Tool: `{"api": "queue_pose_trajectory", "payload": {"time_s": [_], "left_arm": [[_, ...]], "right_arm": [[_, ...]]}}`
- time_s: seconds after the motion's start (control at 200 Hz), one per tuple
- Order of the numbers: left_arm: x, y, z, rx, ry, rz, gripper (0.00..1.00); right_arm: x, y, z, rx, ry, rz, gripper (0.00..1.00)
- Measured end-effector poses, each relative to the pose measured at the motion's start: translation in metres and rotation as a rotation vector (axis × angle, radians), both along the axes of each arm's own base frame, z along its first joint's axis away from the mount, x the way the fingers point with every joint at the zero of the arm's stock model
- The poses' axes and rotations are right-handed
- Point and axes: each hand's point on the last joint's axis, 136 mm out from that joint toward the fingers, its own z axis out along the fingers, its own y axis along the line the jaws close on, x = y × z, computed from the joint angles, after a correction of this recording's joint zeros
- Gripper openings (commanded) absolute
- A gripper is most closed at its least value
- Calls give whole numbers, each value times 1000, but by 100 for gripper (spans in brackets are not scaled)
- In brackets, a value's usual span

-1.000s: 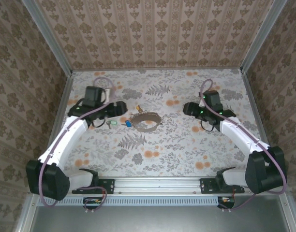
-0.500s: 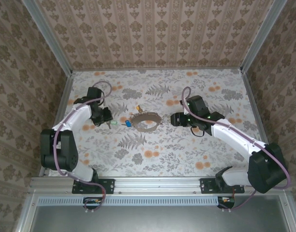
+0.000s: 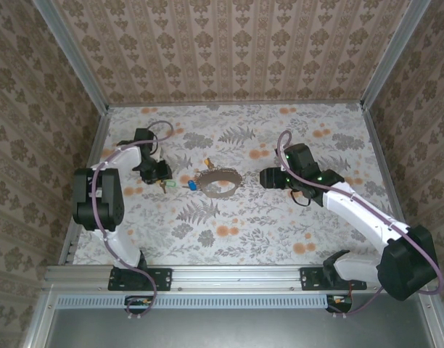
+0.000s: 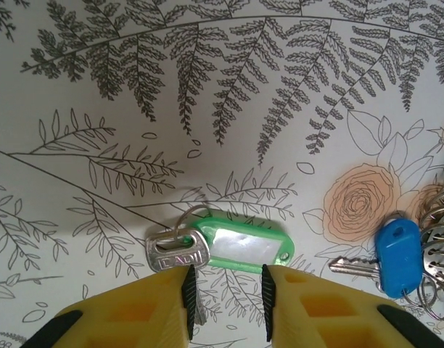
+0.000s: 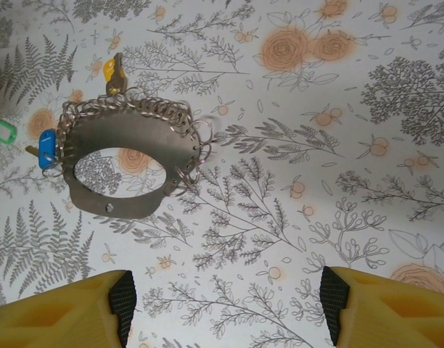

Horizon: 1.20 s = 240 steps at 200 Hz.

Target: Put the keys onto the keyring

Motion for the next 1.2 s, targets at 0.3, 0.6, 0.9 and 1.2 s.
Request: {"api": "queue_pose_trajectory", "payload": {"time_s": [0.3, 0.6, 0.9, 1.2], "left_arm": [[11, 11, -11, 13, 15, -2, 30], [13, 9, -17, 7, 31, -16, 25], [9, 2, -17, -1, 42, -37, 12], [8, -5, -15, -23, 43, -48, 0]], "right_arm": [[0, -6, -3, -36, 2, -14, 72], [-1, -10, -5, -55, 5, -24, 72], [-1, -11, -6, -61, 6, -24, 72], [-1, -12, -6, -65, 4, -30, 72]]}}
